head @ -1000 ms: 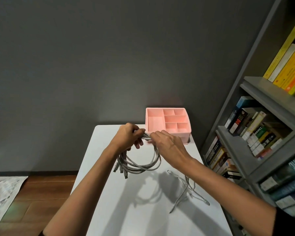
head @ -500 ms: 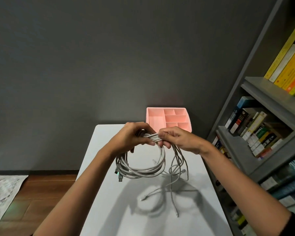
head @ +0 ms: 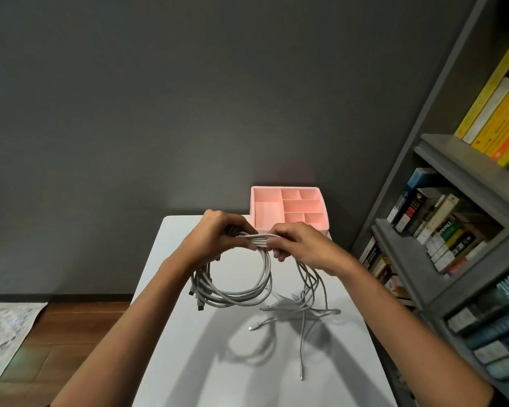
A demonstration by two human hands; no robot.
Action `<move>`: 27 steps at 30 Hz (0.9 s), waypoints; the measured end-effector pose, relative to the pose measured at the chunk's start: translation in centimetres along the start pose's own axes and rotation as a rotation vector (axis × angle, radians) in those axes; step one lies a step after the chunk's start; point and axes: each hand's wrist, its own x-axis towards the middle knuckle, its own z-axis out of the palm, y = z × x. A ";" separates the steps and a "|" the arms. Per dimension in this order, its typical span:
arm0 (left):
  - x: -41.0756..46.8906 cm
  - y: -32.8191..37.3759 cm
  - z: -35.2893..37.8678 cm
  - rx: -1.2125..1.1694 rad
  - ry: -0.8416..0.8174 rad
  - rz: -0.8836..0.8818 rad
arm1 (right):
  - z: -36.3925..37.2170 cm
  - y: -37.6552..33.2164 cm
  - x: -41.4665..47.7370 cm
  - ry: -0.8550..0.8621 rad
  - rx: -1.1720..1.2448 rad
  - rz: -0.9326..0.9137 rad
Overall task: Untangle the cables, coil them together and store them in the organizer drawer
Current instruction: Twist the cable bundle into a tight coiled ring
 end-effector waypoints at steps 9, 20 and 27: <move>-0.2 1.9 1.4 -0.312 0.145 -0.044 | 0.4 1.6 -0.2 0.059 0.589 0.012; 0.2 3.0 1.9 -0.457 0.098 -0.016 | 1.6 2.0 0.4 0.333 0.586 0.041; 0.6 3.1 3.1 -0.614 0.272 0.013 | 2.0 0.9 0.8 0.396 0.605 0.124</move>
